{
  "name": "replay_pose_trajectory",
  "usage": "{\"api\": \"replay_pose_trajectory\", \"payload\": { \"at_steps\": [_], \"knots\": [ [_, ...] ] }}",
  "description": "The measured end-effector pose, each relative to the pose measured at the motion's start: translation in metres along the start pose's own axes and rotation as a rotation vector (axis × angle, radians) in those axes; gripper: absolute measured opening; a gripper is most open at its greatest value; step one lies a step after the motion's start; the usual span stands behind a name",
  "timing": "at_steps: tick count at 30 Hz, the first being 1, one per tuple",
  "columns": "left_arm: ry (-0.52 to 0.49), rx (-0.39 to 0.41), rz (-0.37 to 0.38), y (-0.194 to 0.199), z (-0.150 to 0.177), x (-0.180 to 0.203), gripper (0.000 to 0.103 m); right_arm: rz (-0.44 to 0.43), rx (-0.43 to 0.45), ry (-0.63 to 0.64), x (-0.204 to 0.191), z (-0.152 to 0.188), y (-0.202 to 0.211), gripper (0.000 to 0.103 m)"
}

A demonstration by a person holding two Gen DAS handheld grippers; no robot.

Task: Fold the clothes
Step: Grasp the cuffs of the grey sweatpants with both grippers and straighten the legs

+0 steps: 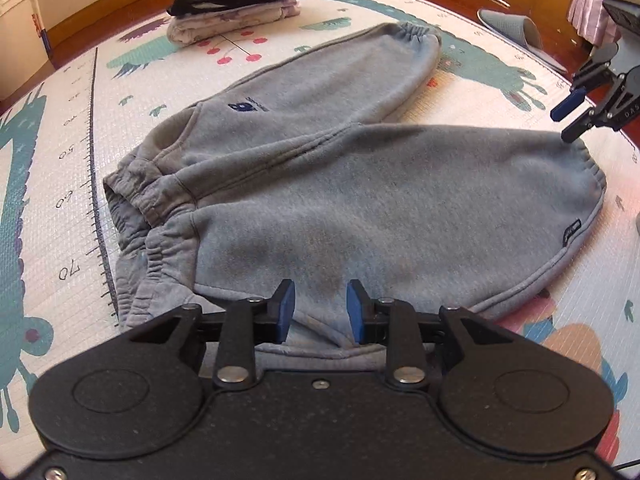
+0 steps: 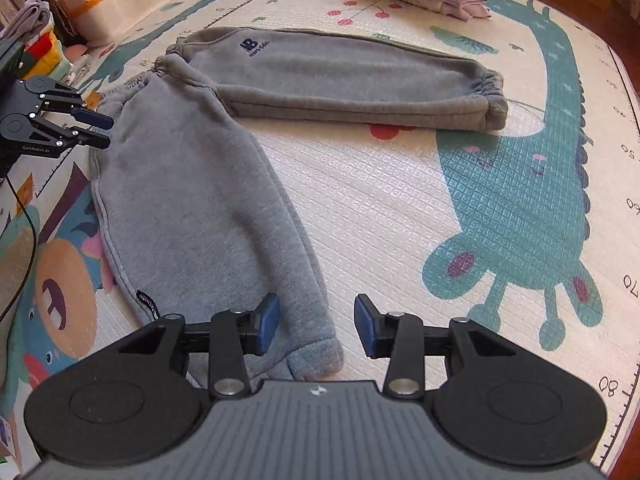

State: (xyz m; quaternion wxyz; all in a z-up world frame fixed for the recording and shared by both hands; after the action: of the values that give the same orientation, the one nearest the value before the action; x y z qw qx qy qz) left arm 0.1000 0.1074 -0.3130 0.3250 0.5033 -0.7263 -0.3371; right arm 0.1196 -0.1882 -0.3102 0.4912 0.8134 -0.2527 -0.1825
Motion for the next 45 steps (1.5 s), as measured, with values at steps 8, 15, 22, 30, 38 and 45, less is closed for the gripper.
{"api": "replay_pose_trajectory", "payload": {
  "at_steps": [8,15,22,30,38,45],
  "knots": [
    [0.087,0.034,-0.027,-0.021,-0.027,-0.028,0.028,-0.049,-0.069,-0.052,0.013,0.008,-0.024,0.019],
    [0.095,-0.019,-0.044,-0.008,-0.01,-0.038,0.03,-0.007,-0.119,-0.038,0.039,0.011,-0.024,0.041],
    [-0.037,-0.008,-0.046,0.019,0.005,-0.037,0.031,0.102,0.032,0.315,0.003,-0.011,0.024,0.048],
    [-0.31,0.014,-0.086,0.038,0.031,-0.037,0.032,0.031,0.0,0.827,-0.088,0.023,0.026,0.044],
    [-0.595,0.016,-0.12,0.032,0.053,-0.027,0.038,0.039,-0.084,1.017,-0.109,0.05,0.003,0.044],
    [-0.807,0.022,-0.164,0.025,0.068,-0.024,0.038,-0.036,-0.086,0.926,-0.103,0.052,0.0,0.044]
  ]
}}
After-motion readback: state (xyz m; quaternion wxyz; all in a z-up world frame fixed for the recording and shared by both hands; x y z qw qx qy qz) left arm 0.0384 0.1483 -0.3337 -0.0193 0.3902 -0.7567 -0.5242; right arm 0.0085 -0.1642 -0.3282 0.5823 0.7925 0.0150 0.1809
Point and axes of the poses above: each gripper's, at about its wrist camera, not at the fingertips, and y roughly against the way its jaws point, x to its right, z to its underside, the point moved 10 cm from there along -y, roughly the way its jaws point, and after that the axes turned 15 degrees about y, right-handed, at the moved point
